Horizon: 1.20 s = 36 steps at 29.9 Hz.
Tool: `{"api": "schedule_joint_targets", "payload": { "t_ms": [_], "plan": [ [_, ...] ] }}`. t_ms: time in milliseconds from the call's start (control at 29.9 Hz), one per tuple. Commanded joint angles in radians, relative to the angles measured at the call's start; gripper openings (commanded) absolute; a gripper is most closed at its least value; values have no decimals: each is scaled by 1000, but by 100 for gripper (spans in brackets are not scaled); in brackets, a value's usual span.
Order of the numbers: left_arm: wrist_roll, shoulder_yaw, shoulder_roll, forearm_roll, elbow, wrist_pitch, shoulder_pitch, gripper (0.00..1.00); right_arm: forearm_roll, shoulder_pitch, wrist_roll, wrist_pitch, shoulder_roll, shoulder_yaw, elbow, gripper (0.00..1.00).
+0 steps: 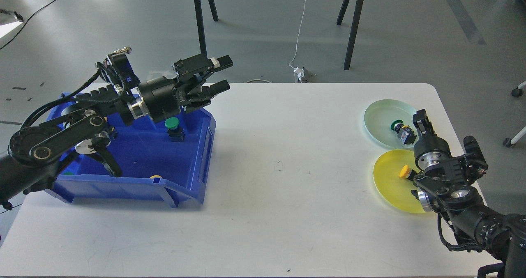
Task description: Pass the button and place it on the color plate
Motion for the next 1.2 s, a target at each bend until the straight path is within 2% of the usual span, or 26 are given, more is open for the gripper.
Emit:
{"api": "schedule_joint_targets", "payload": {
  "t_ms": [0, 167, 267, 368, 468, 535, 635, 735, 835, 969, 1036, 1103, 1170],
  "plan": [
    [0, 0, 0, 0, 0, 0, 0, 88, 0, 3, 0, 0, 1, 1, 2, 47],
    [0, 0, 0, -15, 2, 0, 1, 89, 9, 41, 2, 0, 2, 18, 17, 57],
    [0, 0, -1, -50, 11, 0, 1, 91, 12, 90, 0, 0, -13, 72, 78, 67],
    [0, -3, -24, -96, 44, 0, 1, 92, 12, 132, -7, 0, -82, 175, 228, 78],
    [0, -23, -61, -123, 125, 15, -11, 92, 12, 158, -21, 0, -228, 278, 473, 79],
    [0, -54, -71, -124, 158, 7, -14, 92, 17, 163, -38, 85, -294, 344, 616, 81],
    [0, -98, -64, -129, 158, 0, -41, 92, 81, 175, -35, 217, -334, 372, 709, 83],
    [0, -173, -43, -139, 159, 0, -66, 92, 217, 195, -20, 361, -393, 396, 804, 85],
    [0, -236, -20, -202, 170, 0, -66, 92, 389, 198, 17, 530, -478, 406, 888, 86],
    [0, -242, -12, -302, 244, 0, -58, 93, 501, 184, 48, 723, -536, 422, 902, 87],
    [0, -244, -9, -331, 277, 0, -46, 94, 524, 157, 52, 850, -556, 438, 902, 95],
    [0, -245, -3, -345, 282, 0, -23, 94, 534, 106, 53, 958, -555, 453, 901, 97],
    [0, -247, 20, -354, 282, 0, 1, 94, 534, 74, 53, 977, -550, 473, 900, 98]
  ]
}}
